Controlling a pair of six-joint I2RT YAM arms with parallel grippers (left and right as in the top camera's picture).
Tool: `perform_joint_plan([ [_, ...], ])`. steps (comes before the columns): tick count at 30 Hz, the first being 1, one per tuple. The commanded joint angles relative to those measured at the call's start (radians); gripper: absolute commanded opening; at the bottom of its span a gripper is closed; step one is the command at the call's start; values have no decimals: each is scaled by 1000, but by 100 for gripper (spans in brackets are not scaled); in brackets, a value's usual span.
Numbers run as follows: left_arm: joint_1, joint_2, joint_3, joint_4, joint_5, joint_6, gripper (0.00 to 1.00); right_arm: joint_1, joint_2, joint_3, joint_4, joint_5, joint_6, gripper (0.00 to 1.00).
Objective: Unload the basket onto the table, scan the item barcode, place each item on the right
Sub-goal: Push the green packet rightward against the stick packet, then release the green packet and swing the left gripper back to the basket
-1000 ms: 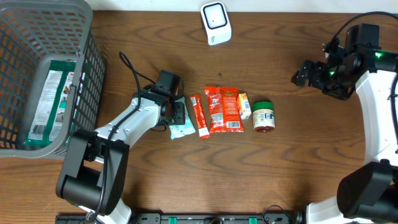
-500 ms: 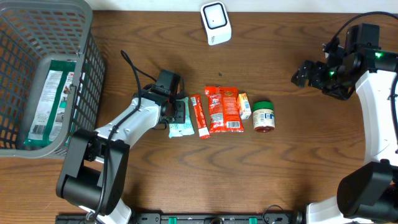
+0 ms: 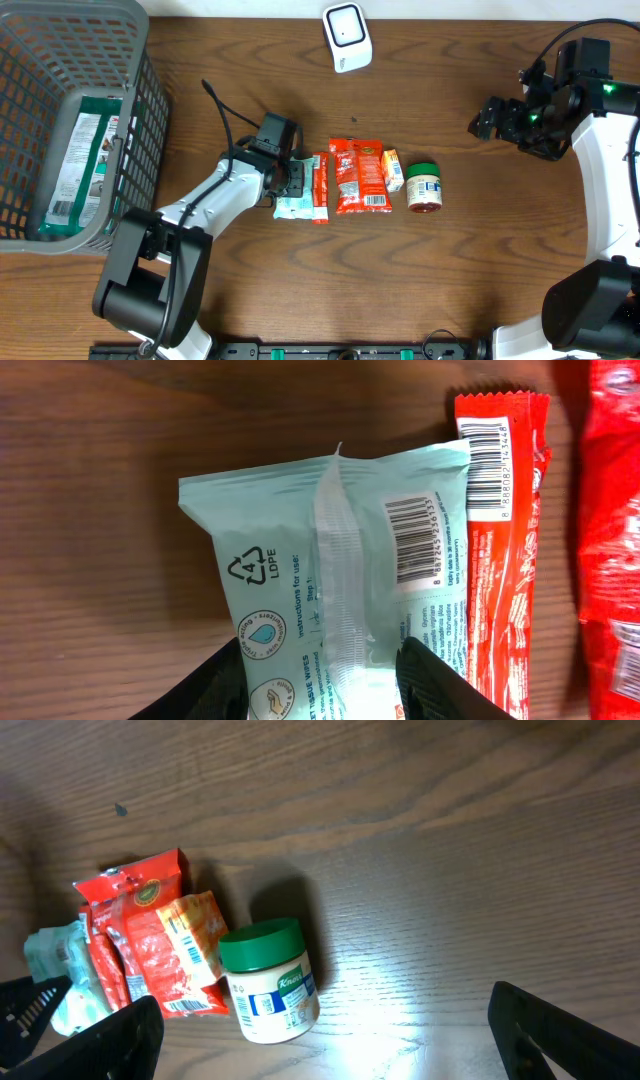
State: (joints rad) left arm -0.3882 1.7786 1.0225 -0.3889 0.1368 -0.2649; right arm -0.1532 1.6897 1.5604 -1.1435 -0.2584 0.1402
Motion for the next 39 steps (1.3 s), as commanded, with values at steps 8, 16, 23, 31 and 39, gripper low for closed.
perform_joint_plan([
  [8, -55, 17, -11, 53, 13, -26, 48, -11, -10, 0, -1, -8, -3, 99],
  [16, -37, -43, 68, -13, -4, -38, 49, -11, -10, 0, -1, -8, -3, 99],
  [23, 30, -139, 575, -504, -171, 102, 70, -11, -10, 0, -1, -8, -3, 99],
  [31, 220, -143, 1003, -745, -496, 135, 82, -11, -10, 0, -1, -8, -3, 99],
  [39, 562, -135, 1025, -740, -515, 191, 92, -11, -10, 0, -1, -8, -3, 99],
])
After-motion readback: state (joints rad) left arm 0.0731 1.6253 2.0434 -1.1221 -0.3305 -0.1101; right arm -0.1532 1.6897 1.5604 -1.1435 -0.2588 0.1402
